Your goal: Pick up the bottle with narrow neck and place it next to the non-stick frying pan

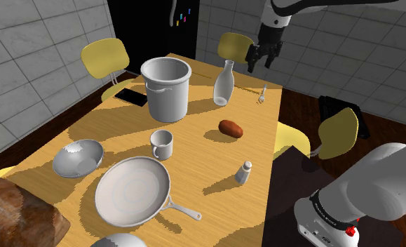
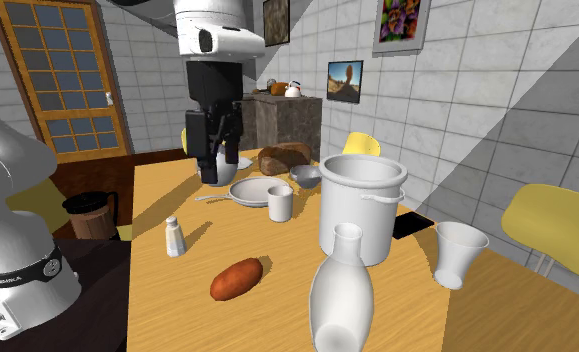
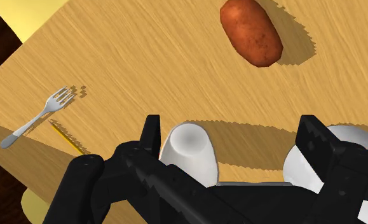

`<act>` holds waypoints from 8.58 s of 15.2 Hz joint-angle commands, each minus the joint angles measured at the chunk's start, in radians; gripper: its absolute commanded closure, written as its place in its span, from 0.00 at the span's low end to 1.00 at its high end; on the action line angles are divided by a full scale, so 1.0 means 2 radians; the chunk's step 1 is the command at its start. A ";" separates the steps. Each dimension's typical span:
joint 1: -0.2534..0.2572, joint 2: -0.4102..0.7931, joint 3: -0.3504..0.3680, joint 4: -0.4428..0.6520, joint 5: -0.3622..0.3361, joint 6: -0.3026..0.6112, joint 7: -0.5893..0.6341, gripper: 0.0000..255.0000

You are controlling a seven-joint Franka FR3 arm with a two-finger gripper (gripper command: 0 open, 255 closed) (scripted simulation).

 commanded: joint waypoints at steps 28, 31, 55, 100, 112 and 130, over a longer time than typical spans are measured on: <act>-0.022 0.334 -0.012 0.310 0.028 0.034 -0.031 0.00; -0.022 0.334 -0.012 0.310 0.028 0.034 -0.031 0.00; -0.024 0.333 -0.013 0.402 0.028 -0.060 -0.032 1.00; 0.136 -0.086 0.151 0.115 0.052 -0.193 0.283 1.00; 0.176 -0.089 0.248 0.188 0.092 -0.260 0.428 1.00; 0.207 -0.050 0.357 0.236 0.109 -0.256 0.575 1.00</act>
